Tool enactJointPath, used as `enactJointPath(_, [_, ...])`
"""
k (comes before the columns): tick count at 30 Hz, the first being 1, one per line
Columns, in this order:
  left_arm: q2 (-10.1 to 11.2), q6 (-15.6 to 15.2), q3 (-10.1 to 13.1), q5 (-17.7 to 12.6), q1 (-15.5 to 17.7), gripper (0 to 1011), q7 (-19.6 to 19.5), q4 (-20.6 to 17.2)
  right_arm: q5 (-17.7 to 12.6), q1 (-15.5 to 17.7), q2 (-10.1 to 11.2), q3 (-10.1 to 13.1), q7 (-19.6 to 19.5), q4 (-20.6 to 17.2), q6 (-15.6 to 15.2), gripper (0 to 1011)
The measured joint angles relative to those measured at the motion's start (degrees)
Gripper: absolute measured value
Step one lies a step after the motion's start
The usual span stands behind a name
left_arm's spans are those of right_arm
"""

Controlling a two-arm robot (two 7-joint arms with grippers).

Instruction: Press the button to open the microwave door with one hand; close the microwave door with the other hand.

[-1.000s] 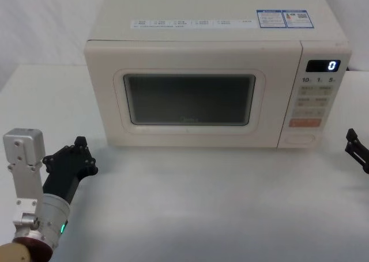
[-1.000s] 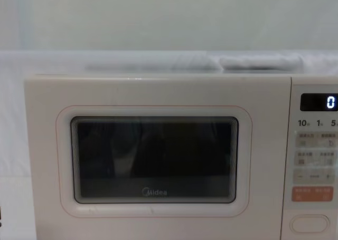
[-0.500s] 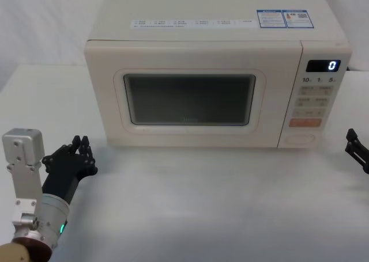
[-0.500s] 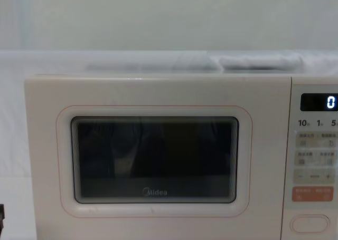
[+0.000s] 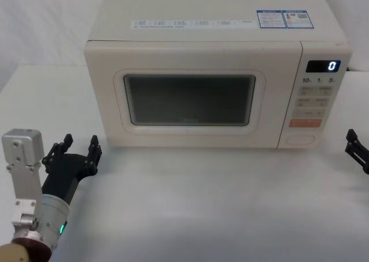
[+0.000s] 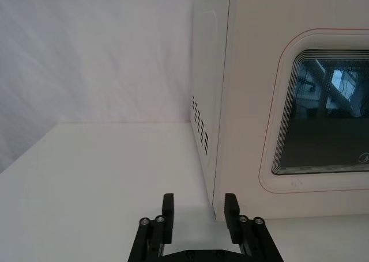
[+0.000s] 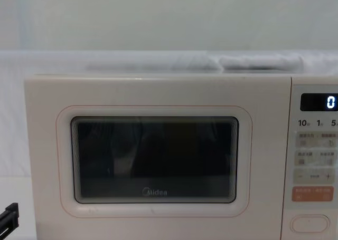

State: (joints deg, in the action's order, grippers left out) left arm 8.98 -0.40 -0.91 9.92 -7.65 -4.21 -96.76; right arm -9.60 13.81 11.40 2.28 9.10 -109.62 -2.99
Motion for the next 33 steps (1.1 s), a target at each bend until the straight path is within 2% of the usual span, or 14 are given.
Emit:
enactJointPath(14, [0.03,0.0,0.0,0.06,0.0,979,0.0,-0.01,0.0,0.0,0.0,0.0,0.0,0.0,0.0,1002])
enactJointPath(33, [0.04,0.0,0.0,0.05,0.0,1001,0.0,-0.01,0.0,0.0,0.0,0.0,0.0,0.0,0.0,1002])
